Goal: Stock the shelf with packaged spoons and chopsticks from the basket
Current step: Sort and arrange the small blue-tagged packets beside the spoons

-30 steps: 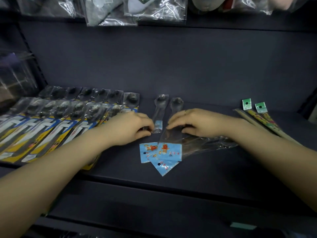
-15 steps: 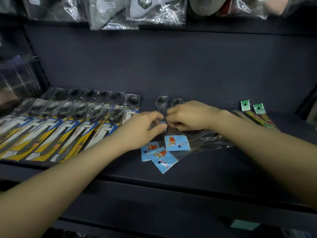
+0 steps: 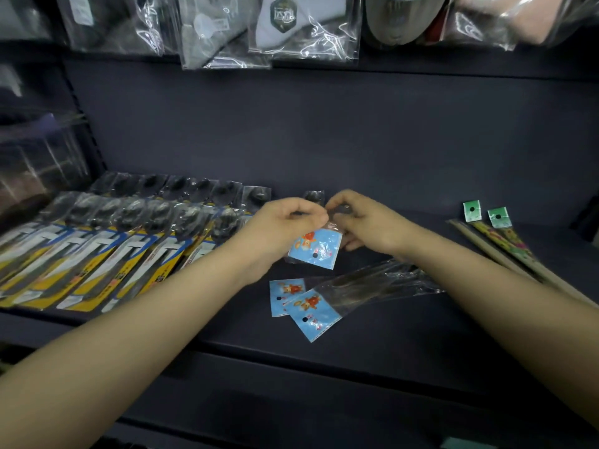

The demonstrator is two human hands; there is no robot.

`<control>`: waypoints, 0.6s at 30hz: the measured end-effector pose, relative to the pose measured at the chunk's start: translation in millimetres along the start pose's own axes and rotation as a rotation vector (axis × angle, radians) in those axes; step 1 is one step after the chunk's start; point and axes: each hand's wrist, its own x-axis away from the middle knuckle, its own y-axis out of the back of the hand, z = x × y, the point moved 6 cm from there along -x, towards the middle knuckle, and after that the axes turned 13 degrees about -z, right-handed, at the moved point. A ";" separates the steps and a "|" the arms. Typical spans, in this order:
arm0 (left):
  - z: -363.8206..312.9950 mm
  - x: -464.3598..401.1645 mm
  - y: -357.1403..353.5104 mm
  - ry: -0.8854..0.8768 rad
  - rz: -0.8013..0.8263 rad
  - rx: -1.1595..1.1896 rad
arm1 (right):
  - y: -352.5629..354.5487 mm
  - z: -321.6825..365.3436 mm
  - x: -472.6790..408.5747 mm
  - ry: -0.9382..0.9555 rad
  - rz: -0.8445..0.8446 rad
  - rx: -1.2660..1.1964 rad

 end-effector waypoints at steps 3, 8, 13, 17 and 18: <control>2.3 2.8 -0.7 0.011 0.110 0.030 | -9.0 -6.1 8.7 -0.347 0.053 -0.536; -2.6 1.1 6.8 -0.244 0.022 -0.318 | -12.8 -4.6 13.7 -0.407 0.044 -0.690; -11.7 1.9 13.3 -0.554 -0.130 -0.606 | -10.1 5.3 25.3 -0.171 0.032 -0.469; -13.5 4.1 5.0 -0.630 -0.105 -0.677 | -0.6 19.3 27.9 0.367 -0.218 0.335; -13.7 5.1 -0.4 -0.663 -0.056 -0.732 | 1.7 24.6 30.5 0.524 -0.334 0.515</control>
